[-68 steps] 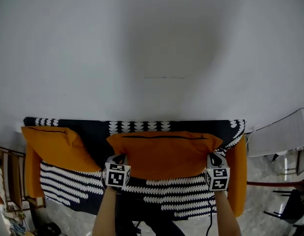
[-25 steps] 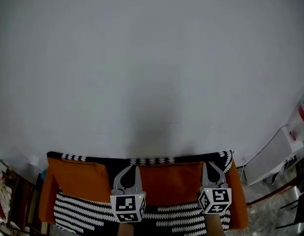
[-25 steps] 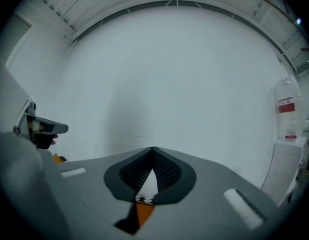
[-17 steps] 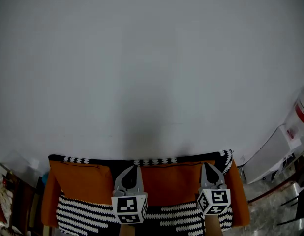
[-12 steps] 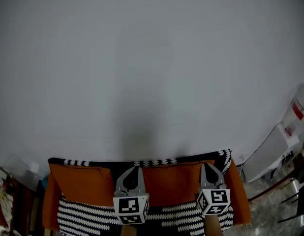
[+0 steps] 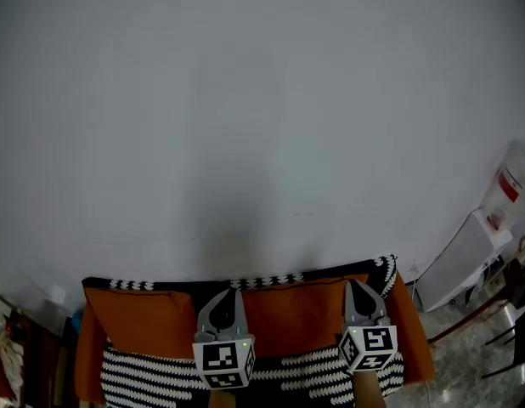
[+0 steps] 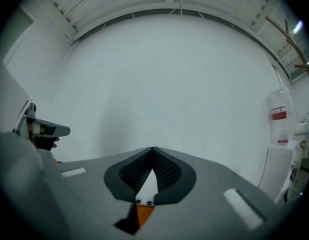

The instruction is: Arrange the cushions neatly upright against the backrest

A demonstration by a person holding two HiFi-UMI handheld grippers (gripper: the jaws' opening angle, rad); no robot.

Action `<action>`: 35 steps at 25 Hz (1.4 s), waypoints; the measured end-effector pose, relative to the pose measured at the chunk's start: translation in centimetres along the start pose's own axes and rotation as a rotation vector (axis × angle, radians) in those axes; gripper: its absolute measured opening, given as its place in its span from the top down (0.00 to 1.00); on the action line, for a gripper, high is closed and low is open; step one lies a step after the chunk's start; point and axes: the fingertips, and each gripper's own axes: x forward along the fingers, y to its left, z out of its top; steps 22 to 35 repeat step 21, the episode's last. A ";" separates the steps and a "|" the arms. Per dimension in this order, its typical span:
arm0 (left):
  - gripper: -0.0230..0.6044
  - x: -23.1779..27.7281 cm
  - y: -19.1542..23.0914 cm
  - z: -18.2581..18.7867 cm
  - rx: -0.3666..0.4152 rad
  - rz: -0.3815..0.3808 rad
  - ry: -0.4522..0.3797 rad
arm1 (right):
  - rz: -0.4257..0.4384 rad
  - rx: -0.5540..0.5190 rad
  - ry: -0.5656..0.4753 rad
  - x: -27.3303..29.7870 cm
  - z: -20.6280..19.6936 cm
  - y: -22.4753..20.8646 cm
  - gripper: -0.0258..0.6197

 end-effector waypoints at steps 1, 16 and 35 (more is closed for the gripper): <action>0.96 -0.1 -0.1 0.0 0.000 -0.001 0.000 | 0.000 -0.001 0.000 -0.1 0.0 0.0 0.95; 0.96 -1.5 -0.8 -0.1 -0.009 0.001 -0.008 | 0.004 -0.003 0.007 -1.7 -0.3 0.3 0.95; 0.96 -1.9 -0.9 0.0 -0.010 0.000 -0.012 | 0.005 -0.011 0.005 -2.2 -0.2 0.2 0.95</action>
